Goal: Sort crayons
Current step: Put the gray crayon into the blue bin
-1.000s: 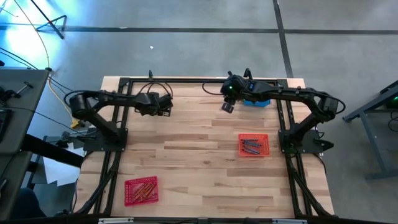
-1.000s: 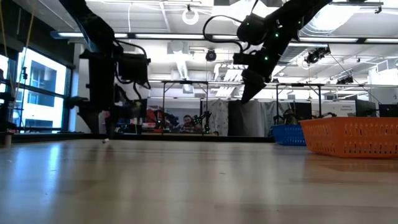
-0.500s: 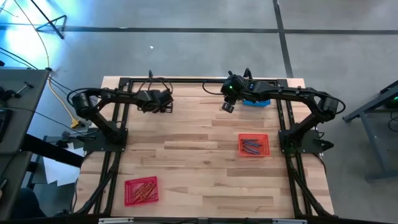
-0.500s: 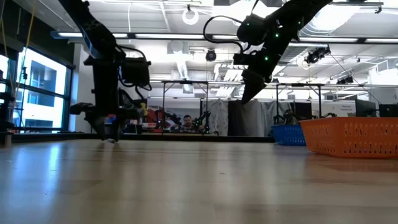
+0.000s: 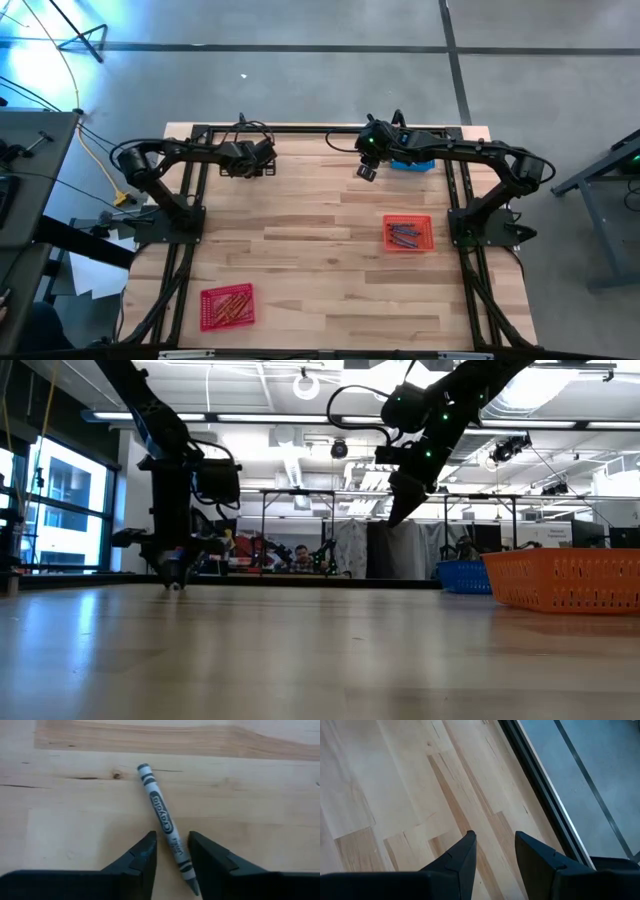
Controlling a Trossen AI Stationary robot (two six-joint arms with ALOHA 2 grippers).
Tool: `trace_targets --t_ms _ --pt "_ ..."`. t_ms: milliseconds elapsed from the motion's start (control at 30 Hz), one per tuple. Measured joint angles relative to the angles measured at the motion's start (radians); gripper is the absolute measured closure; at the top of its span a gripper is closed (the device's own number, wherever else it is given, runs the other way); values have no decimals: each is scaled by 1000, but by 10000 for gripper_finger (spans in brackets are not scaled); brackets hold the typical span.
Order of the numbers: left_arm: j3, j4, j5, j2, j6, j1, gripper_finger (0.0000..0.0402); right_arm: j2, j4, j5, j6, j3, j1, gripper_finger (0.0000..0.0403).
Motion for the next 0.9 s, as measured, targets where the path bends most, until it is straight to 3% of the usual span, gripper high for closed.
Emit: trace_targets --t_ms 367,600,900 --pt "5 -6 11 60 3 -15 359 0 -14 0 0 0 0 274" --pt "-4 -29 14 20 32 -39 396 0 -39 0 0 0 0 274" --pt "-9 -67 -6 -120 57 -113 401 -15 -46 1 -18 0 0 274"
